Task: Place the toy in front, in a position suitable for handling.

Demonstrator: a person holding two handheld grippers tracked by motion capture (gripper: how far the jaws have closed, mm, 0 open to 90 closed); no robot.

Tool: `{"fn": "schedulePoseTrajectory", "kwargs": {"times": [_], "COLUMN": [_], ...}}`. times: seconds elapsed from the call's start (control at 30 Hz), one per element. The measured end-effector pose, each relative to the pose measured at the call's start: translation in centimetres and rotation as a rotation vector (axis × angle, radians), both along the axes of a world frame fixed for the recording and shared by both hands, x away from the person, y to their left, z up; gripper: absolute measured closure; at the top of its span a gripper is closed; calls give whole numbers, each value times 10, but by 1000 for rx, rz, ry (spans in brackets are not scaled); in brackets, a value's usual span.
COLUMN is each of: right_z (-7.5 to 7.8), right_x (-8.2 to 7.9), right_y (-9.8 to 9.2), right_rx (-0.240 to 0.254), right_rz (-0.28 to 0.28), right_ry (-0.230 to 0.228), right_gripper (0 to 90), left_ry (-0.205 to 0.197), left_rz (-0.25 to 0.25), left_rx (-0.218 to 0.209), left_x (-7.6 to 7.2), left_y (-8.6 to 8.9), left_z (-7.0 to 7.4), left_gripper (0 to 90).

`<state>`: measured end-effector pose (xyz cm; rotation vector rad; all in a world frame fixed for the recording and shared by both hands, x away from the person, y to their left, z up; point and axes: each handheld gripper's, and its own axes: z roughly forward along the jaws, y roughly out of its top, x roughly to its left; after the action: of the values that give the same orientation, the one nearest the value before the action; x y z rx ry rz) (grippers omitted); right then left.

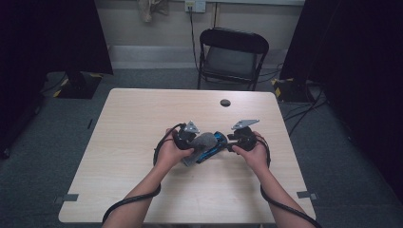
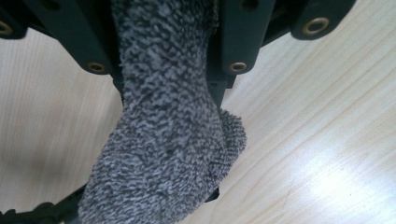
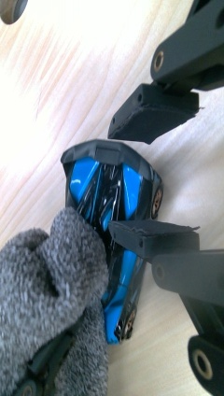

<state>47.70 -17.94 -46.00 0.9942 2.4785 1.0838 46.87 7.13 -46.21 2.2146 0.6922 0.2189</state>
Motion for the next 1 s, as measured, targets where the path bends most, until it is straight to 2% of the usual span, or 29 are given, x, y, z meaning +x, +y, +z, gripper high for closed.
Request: {"fn": "schedulePoseTrajectory", "kwargs": {"times": [0.03,0.1,0.2,0.3,0.47,0.53,0.63,0.7,0.77,0.9,1.0], "right_z": [0,-1,-3,-5,-5,-4,-4,-4,-3,-2,-5], "right_x": [1,4,6,6,6,6,6,6,5,8,10], "right_y": [0,1,4,3,2,3,3,4,5,7,11], "right_rx": [-7,9,-26,-5,-6,-9,-11,-13,-14,3,-29], "right_rz": [-8,-2,6,-5,-3,-2,-6,-7,-10,-19,-24], "right_ry": [0,18,21,31,32,31,33,33,27,30,28], "right_gripper": [516,534,552,566,580,580,581,581,574,576,600], "left_ry": [2,1,5,2,-29,-49,-26,5,7,0,1], "left_rz": [0,0,0,13,57,70,87,78,90,80,75], "left_rx": [-1,1,2,-6,-44,-37,-42,-24,-45,-34,-37], "left_x": [0,0,1,3,9,14,22,24,24,23,22], "left_y": [0,0,0,0,-8,-14,-24,-28,-29,-27,-25], "left_z": [0,0,1,3,11,13,7,1,-2,-1,-1], "left_gripper": [681,681,681,681,678,672,670,674,678,683,682]}}
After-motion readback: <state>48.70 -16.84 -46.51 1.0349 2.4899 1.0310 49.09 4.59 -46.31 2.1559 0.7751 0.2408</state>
